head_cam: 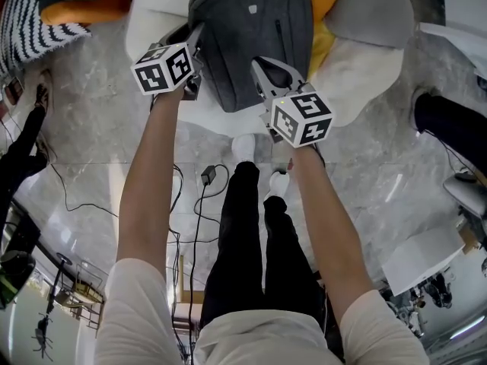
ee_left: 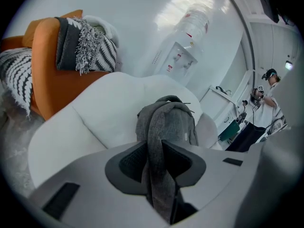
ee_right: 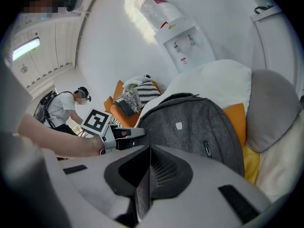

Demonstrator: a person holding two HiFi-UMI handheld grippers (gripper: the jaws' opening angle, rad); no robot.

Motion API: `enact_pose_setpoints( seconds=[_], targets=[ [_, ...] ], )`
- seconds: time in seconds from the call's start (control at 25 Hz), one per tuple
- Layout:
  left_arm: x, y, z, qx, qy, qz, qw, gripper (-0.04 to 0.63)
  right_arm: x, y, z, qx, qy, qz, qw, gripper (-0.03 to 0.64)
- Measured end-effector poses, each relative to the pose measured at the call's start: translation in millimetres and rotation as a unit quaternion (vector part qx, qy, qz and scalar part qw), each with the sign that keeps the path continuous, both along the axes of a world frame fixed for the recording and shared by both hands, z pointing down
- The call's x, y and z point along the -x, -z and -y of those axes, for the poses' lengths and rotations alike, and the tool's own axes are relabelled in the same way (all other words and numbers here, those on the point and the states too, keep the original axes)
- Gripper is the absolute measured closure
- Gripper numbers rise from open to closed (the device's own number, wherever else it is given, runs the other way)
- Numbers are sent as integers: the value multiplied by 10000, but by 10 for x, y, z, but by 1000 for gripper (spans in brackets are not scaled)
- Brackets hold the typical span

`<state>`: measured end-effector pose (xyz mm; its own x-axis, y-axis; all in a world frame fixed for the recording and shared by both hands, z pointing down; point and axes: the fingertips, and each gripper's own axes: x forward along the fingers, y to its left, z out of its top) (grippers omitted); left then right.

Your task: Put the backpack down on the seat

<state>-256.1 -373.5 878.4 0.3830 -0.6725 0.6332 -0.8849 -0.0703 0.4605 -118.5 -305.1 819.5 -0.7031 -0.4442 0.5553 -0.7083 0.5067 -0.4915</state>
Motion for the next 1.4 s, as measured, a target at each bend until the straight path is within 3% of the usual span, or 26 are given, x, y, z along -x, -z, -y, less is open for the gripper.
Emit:
enact_pose_setpoints(
  seconds=[0.44, 0.84, 1.28, 1.4],
  targets=[
    [-19, 59, -37, 47, 58, -44, 10000, 474, -86, 28, -60, 12, 63, -64, 10000, 592],
    [55, 227, -83, 20, 36, 105, 9999, 385, -128, 161, -82, -36, 40, -61, 10000, 592],
    [5, 942, -444, -183, -47, 338, 9992, 388, -334, 763, -212, -405, 50, -262, 9988, 592],
    [-55, 1190, -597, -208, -44, 395, 9990, 418, -455, 982, -293, -467, -20, -274, 9985, 592]
  ],
)
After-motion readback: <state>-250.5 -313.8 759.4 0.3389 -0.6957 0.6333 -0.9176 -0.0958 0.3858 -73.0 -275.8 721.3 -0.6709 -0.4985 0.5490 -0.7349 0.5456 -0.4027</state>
